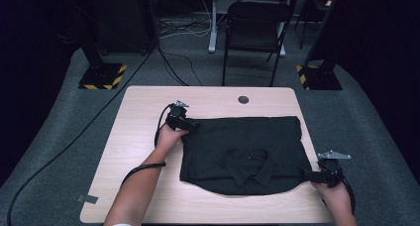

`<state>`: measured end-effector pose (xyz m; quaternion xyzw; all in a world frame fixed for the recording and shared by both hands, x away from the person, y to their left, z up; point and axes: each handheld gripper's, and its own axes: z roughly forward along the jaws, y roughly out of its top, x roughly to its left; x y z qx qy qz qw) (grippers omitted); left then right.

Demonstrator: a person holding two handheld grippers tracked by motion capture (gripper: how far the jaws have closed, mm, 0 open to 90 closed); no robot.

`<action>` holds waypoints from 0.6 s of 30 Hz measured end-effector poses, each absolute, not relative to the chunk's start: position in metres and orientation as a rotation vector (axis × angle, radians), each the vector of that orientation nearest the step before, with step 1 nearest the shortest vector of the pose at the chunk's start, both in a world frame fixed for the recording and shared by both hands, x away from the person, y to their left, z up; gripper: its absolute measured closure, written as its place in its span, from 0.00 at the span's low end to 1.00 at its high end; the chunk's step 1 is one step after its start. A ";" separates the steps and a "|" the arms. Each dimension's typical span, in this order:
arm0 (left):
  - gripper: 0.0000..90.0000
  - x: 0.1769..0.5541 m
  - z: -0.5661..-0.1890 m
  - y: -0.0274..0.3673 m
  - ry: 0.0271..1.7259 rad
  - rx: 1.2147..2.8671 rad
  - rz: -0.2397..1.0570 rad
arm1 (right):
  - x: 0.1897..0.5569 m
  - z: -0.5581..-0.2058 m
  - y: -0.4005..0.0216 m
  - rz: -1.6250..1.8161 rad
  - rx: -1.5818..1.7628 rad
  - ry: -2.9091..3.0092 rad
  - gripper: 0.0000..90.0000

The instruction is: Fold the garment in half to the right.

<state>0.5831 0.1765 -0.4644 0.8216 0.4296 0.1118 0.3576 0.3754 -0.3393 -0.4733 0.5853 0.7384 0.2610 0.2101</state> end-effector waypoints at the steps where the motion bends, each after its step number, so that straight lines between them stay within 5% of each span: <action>1: 0.26 0.584 -0.465 0.177 1.112 2.121 0.291 | 0.375 -0.473 -0.339 0.724 1.626 2.052 0.17; 18: 0.27 0.586 -0.470 0.176 1.107 2.181 0.356 | 0.374 -0.474 -0.340 0.736 1.627 2.043 0.17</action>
